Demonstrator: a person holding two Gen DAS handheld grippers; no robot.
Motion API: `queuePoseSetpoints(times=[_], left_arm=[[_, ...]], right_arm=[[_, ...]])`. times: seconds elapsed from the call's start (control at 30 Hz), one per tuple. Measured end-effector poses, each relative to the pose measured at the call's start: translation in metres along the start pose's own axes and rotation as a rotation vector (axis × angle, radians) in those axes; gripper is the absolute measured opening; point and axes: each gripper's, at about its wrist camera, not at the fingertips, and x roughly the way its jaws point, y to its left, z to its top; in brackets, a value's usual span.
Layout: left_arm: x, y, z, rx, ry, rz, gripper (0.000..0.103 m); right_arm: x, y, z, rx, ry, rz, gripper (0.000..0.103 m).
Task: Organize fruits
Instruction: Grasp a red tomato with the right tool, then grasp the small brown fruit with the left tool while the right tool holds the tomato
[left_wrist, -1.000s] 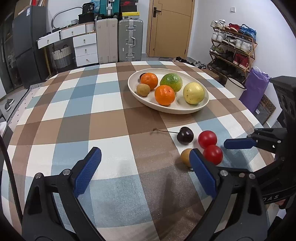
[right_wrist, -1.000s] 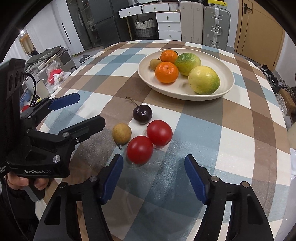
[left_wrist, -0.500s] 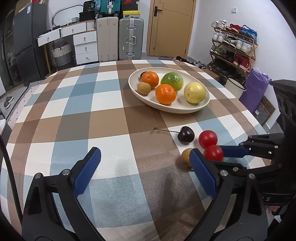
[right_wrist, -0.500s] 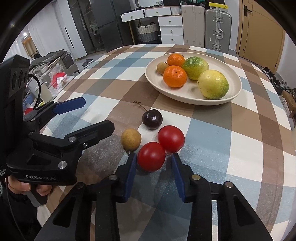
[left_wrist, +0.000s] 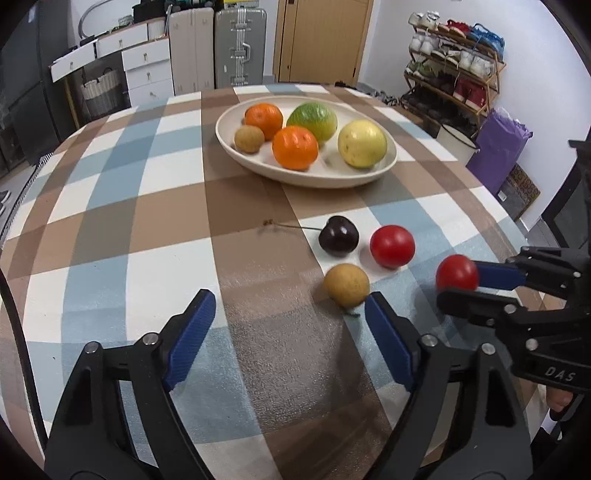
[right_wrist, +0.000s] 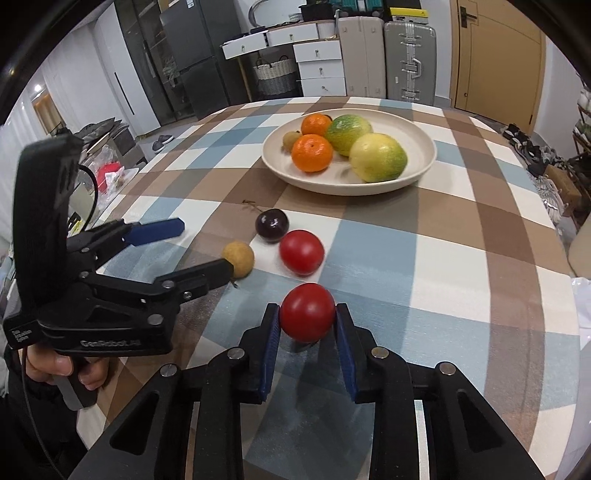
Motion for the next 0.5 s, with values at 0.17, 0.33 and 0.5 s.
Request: queuePoseSetpoints(times=[0.17,0.33,0.5], left_arm=[[0.006,-0.008,0.002,0.020,0.006,0.041,0.072],[0.006,-0.015,0.004,0.053,-0.002,0.049,0.047],[0.004,-0.023,0.003,0.080,-0.008,0.012,0.021]], right_arm=[[-0.004,-0.004,0.000,0.005,-0.010,0.005,0.030],[-0.006,-0.001,0.001,-0.008,-0.008,-0.003,0.030],[-0.007,-0.001,0.003,-0.002,-0.009,-0.013,0.030]])
